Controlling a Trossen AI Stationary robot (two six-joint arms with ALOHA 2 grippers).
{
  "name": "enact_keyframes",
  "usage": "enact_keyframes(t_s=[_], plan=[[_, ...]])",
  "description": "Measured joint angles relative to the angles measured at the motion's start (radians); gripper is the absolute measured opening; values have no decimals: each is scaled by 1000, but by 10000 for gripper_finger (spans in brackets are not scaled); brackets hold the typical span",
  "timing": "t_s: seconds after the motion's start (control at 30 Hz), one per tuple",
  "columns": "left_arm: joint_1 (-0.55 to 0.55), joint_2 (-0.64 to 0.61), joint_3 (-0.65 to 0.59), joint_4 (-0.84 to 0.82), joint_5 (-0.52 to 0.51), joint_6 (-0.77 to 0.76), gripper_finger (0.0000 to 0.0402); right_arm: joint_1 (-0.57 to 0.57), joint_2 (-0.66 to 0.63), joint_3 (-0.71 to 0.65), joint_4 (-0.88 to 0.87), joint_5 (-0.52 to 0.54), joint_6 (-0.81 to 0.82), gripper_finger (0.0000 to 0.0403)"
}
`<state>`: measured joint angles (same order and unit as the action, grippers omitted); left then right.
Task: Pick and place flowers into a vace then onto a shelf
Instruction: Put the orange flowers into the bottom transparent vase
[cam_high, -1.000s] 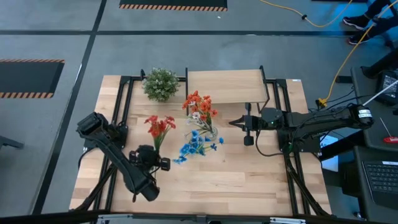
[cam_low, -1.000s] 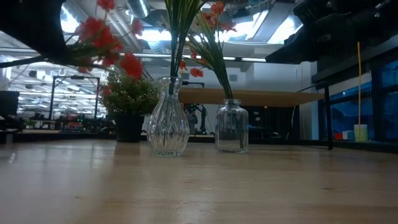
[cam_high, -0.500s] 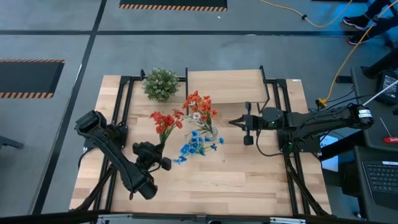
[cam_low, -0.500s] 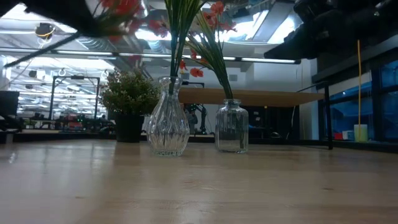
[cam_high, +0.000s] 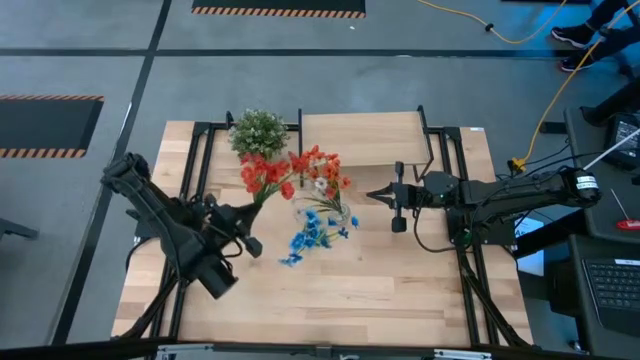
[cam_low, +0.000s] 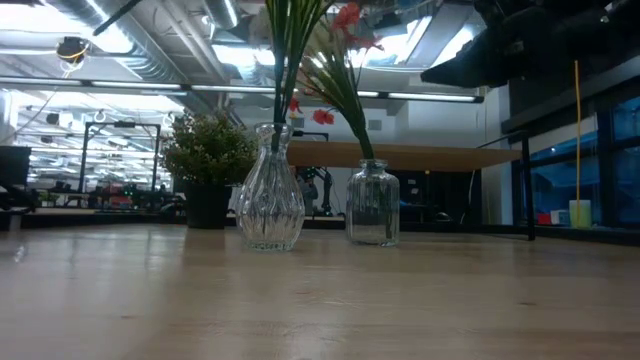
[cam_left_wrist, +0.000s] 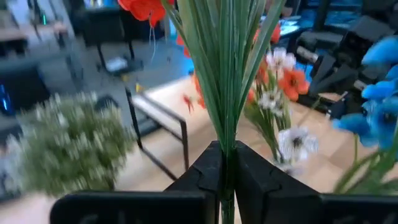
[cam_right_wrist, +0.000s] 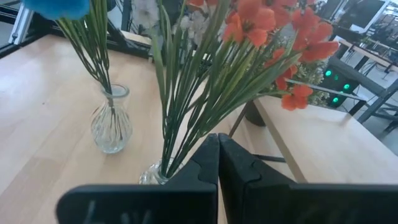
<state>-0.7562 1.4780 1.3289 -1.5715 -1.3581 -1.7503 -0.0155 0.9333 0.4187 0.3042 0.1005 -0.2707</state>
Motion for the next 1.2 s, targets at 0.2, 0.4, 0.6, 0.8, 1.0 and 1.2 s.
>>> enact_keyframes(t_s=[0.2, 0.4, 0.6, 0.8, 1.0, 1.2], plan=[[1, -37, 0, 0, -137, 165, 22, 0, 0, 0, 27, 0, 0, 4], [0, -41, 0, 0, -132, 179, 22, 0, 0, 0, 52, 0, 0, 4], [-37, -35, 0, 66, -113, 223, 22, 0, 0, 0, 90, 0, 0, 4], [-94, -40, 73, 83, -174, 363, 22, 0, 0, 0, 97, 0, 13, 4], [-131, -40, 172, 86, -197, 495, 22, 0, 0, 0, 96, 0, 58, 4], [-146, -40, 179, 111, -215, 513, 22, 0, 0, 0, 95, 0, 59, 4]])
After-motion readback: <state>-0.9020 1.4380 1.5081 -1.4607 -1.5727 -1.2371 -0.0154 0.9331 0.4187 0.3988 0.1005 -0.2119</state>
